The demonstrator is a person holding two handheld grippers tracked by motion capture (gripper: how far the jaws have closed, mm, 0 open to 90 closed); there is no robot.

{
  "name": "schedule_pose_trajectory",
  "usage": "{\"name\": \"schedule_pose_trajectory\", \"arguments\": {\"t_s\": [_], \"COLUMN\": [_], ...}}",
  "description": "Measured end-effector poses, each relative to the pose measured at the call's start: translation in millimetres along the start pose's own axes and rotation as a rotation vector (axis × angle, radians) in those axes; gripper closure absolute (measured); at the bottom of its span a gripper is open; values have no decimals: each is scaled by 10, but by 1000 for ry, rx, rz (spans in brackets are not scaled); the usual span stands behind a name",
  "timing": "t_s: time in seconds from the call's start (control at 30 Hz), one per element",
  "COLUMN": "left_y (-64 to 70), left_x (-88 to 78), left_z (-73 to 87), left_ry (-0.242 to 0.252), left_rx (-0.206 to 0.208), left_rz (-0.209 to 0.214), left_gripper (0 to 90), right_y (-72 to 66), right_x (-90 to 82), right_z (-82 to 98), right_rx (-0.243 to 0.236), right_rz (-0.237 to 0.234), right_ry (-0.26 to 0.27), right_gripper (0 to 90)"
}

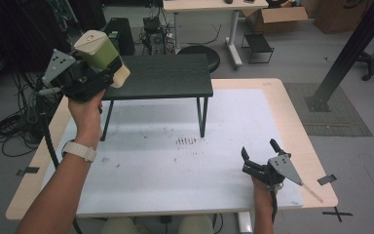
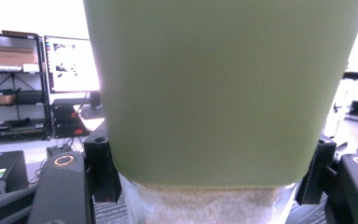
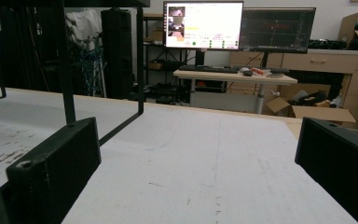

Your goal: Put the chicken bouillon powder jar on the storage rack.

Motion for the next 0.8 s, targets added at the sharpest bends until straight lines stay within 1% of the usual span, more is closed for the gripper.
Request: {"name": "schedule_pose_trajectory", "arguments": {"t_s": [0.1, 0.2, 0.27, 0.4, 0.47, 0.5, 0.63, 0.77, 0.8], "left_y": [1, 3, 6, 1, -6, -11, -48, -88, -93], "left_x": [100, 194, 244, 370, 436, 471, 593, 672, 687], "left_z": [7, 7, 7, 24, 45, 56, 100, 153, 169], "left_ry": [-17, -26, -34, -64, -87, -99, -138, -167, -174], "left_rx": [-3, -16, -15, -7, 12, 12, 2, -28, -28], "left_rz": [-7, -13, -17, -41, -71, -77, -102, -123, -131], "left_gripper": [297, 297, 297, 297, 297, 297, 297, 297, 297], "right_y": [0, 0, 1, 1, 0, 1, 1, 2, 2], "right_x": [0, -2, -2, -2, -2, -2, -3, -4, -4], "right_z": [0, 0, 0, 0, 0, -1, -1, 0, -1], "right_rx": [0, 1, 3, 2, 1, 2, 1, 2, 2], "right_rz": [0, 0, 0, 0, 1, 1, 1, 2, 2], "right_ry": [0, 1, 2, 1, 2, 2, 3, 4, 4], "right_gripper": [0, 0, 0, 0, 0, 0, 0, 0, 0]}}
Point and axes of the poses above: each handheld gripper's, and its own axes: x roughly forward along the jaws, z roughly out of its underside, y roughly to its right, the point moved 5 cm from there along x, roughly forward along the jaws, and after that the axes turned 6 degrees about -x, right-handed, at the moved point
